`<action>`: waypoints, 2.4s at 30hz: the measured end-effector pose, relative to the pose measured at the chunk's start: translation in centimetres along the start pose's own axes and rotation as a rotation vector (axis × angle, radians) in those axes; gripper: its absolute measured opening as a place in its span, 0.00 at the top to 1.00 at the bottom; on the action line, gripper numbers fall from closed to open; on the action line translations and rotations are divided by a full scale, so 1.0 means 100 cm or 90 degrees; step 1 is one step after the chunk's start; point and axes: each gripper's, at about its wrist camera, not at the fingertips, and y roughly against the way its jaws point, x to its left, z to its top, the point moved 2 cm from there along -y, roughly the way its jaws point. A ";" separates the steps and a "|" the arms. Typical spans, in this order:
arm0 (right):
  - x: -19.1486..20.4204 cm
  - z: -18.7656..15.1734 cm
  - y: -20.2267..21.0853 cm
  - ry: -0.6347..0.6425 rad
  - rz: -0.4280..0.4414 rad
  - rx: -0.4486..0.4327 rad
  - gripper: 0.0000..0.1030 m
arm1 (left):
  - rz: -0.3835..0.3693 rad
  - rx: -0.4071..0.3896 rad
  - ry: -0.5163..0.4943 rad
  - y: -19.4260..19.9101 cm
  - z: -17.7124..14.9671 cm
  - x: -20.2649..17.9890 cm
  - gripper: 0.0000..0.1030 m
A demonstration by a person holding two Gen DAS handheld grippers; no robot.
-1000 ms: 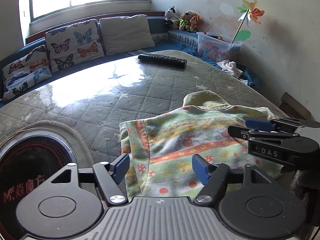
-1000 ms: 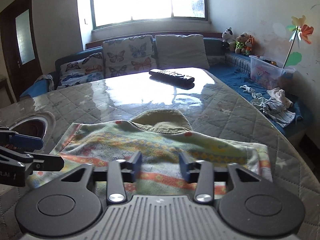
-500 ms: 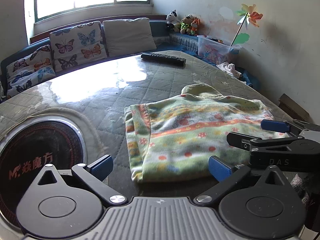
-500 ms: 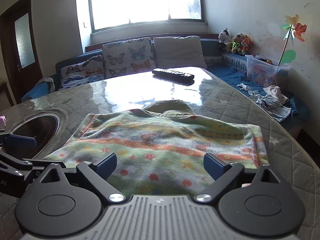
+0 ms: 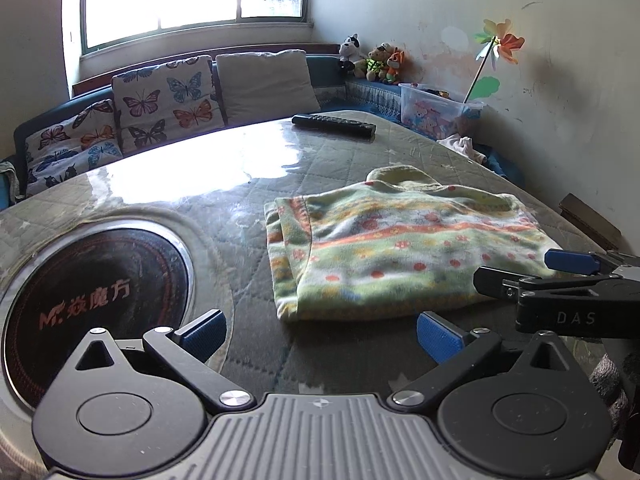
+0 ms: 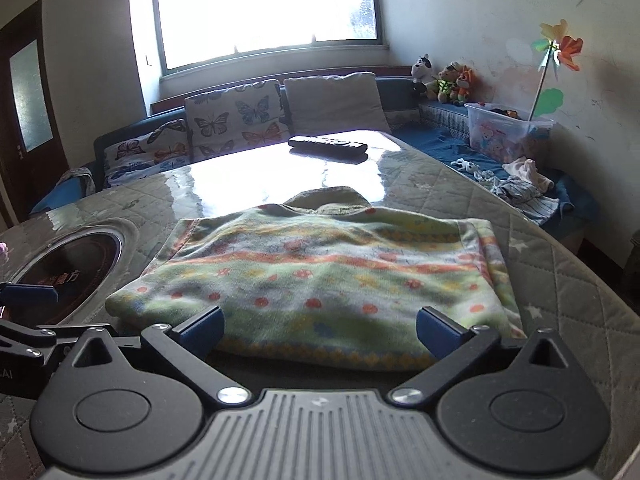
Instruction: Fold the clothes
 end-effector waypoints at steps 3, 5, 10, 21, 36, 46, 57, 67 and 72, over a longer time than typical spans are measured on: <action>0.003 -0.006 0.006 0.002 -0.010 0.000 0.00 | 0.001 0.004 0.004 0.005 -0.008 0.000 0.00; 0.006 -0.010 0.011 0.003 -0.016 0.000 0.00 | 0.003 0.007 0.006 0.007 -0.012 0.000 0.00; 0.012 -0.018 0.022 0.005 -0.025 -0.005 0.00 | 0.007 0.010 0.014 0.016 -0.024 0.002 0.00; 0.018 -0.035 0.047 -0.007 -0.043 -0.017 0.00 | 0.005 0.006 0.014 0.037 -0.041 -0.004 0.00; 0.021 -0.047 0.068 -0.010 -0.059 -0.032 0.00 | 0.020 -0.007 0.019 0.053 -0.052 -0.004 0.00; 0.023 -0.050 0.084 -0.001 -0.067 -0.042 0.00 | 0.016 -0.028 0.010 0.068 -0.053 -0.011 0.00; 0.029 -0.052 0.078 0.024 -0.087 -0.028 0.00 | 0.005 -0.021 -0.001 0.065 -0.057 -0.019 0.00; 0.026 -0.048 0.063 0.027 -0.105 -0.002 0.00 | -0.011 0.004 -0.004 0.041 -0.049 -0.018 0.00; 0.028 -0.045 0.053 0.029 -0.110 0.010 0.00 | -0.024 0.009 -0.001 0.030 -0.042 -0.016 0.00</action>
